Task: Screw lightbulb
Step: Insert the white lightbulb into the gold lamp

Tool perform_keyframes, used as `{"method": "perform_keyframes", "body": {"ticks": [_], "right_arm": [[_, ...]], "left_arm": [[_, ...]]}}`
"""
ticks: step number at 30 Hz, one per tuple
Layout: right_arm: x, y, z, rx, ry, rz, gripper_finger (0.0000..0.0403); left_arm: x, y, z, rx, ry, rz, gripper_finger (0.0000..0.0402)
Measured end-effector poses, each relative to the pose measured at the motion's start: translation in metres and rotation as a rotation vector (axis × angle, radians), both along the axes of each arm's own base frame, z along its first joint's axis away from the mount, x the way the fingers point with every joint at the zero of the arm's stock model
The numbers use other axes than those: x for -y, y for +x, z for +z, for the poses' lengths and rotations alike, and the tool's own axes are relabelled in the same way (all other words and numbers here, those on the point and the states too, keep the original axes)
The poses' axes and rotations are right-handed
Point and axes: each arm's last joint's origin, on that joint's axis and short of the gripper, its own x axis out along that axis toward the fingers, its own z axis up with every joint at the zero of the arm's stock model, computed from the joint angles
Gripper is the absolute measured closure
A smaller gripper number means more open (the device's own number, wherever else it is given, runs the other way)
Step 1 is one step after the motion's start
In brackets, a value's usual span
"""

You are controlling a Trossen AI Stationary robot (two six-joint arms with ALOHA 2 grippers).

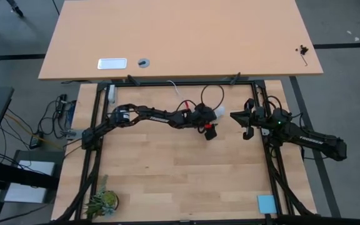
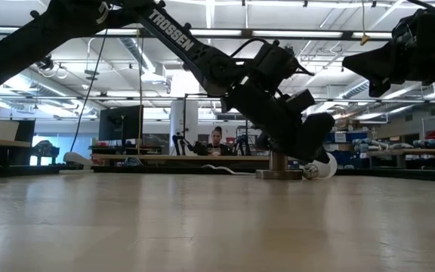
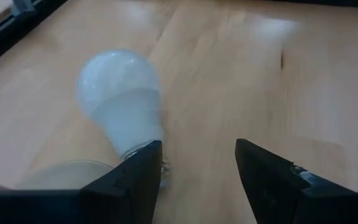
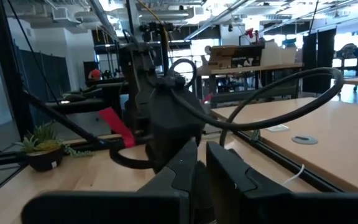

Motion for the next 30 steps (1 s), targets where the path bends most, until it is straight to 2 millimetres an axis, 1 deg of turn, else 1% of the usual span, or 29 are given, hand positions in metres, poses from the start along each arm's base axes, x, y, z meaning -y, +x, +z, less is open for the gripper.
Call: {"method": "perform_keyframes", "body": {"ticks": [5, 7, 11, 14, 16, 18, 21, 23, 26, 30], "right_arm": [[0.0, 0.0, 0.0, -0.001, -0.005, -0.001, 0.0358], [0.0, 0.0, 0.0, -0.001, -0.005, -0.001, 0.0358], [0.0, 0.0, 0.0, -0.002, -0.005, -0.001, 0.0358], [0.0, 0.0, 0.0, -0.002, -0.006, -0.001, 0.0358], [0.0, 0.0, 0.0, -0.003, -0.006, 0.0, 0.0358], [0.0, 0.0, 0.0, -0.002, -0.008, -0.001, 0.0358], [0.0, 0.0, 0.0, -0.003, -0.008, -0.001, 0.0358], [0.0, 0.0, 0.0, -0.004, -0.012, -0.001, 0.0358], [0.0, 0.0, 0.0, -0.005, -0.014, -0.001, 0.0358], [0.0, 0.0, 0.0, -0.002, -0.016, -0.002, 0.0358]], "left_arm": [[-0.002, -0.001, -0.002, -0.029, 0.082, 0.079, 0.019], [-0.011, -0.004, -0.004, -0.06, 0.09, 0.102, 0.019], [-0.035, -0.013, -0.009, -0.126, 0.064, 0.153, 0.019], [-0.042, -0.015, -0.008, -0.119, 0.033, 0.158, 0.0189], [-0.039, -0.013, -0.007, -0.096, 0.007, 0.114, 0.0189], [-0.031, -0.01, -0.004, -0.072, -0.01, 0.06, 0.0189], [-0.017, -0.004, -0.001, -0.036, 0.034, -0.013, 0.0189], [-0.012, -0.001, 0.003, -0.003, 0.069, -0.039, 0.0189], [-0.013, -0.001, 0.005, 0.003, 0.086, -0.042, 0.0189], [-0.025, -0.004, 0.003, -0.02, 0.083, -0.017, 0.019]]}}
